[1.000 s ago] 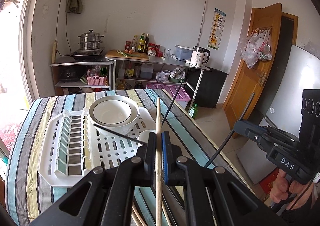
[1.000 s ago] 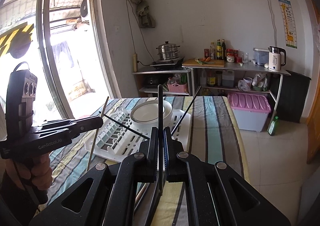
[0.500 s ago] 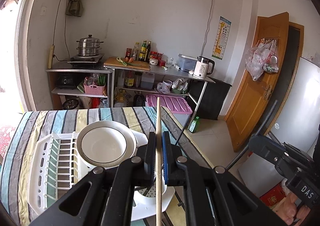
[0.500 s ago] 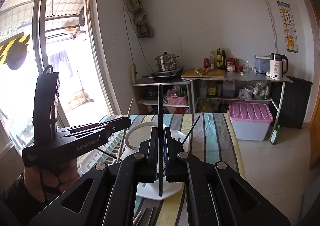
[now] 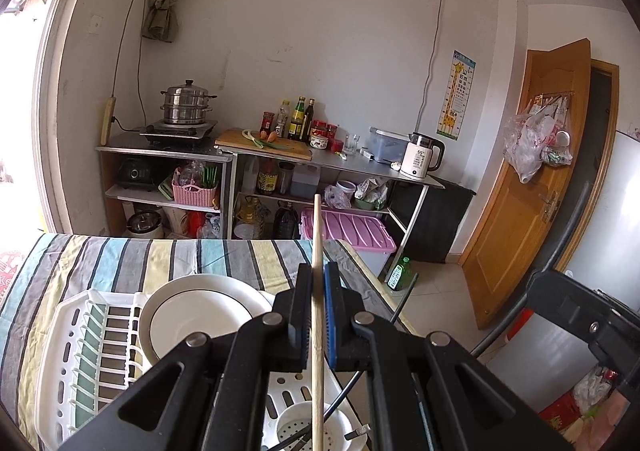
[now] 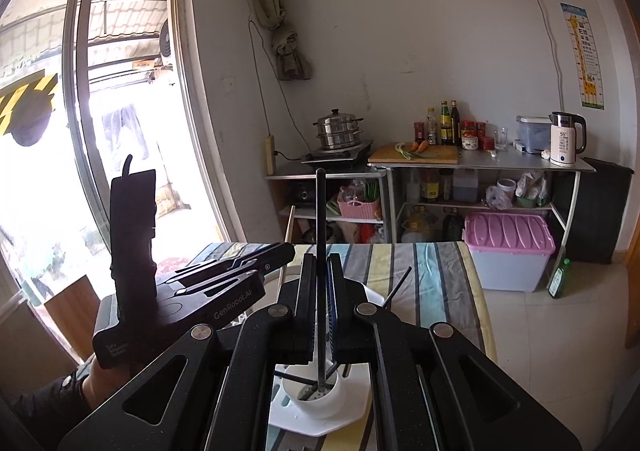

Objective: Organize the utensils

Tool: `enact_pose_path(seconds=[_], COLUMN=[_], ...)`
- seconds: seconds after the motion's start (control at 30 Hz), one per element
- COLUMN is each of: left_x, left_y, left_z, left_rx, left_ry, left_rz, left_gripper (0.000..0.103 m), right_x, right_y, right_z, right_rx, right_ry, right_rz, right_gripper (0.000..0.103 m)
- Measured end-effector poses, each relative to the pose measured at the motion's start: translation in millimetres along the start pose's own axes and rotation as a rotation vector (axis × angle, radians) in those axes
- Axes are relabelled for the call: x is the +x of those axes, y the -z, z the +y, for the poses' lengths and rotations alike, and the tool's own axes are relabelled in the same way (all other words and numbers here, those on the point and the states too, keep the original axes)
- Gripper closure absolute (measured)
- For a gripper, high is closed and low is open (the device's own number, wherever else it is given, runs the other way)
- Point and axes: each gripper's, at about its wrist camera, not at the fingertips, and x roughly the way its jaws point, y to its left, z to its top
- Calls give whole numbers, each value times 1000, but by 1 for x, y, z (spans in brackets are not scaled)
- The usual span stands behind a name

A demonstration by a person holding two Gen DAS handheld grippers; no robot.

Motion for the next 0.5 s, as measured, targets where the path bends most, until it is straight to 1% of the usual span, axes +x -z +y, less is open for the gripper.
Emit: enact_pose_path(seconds=[0.23, 0.37, 0.5], left_x=[18, 24, 30], left_y=[13, 18, 25], left_z=[5, 6, 6], left_rx=[0, 2, 6], left_ry=[-10, -11, -12], left_rz=[-7, -19, -15], left_gripper=[97, 97, 97], right_x=[18, 22, 25], right_y=[8, 13, 15], right_z=[-5, -6, -9], right_rx=[16, 21, 27], right_ry=[-3, -4, -5], right_rz=[35, 50, 58], right_gripper=[98, 98, 98])
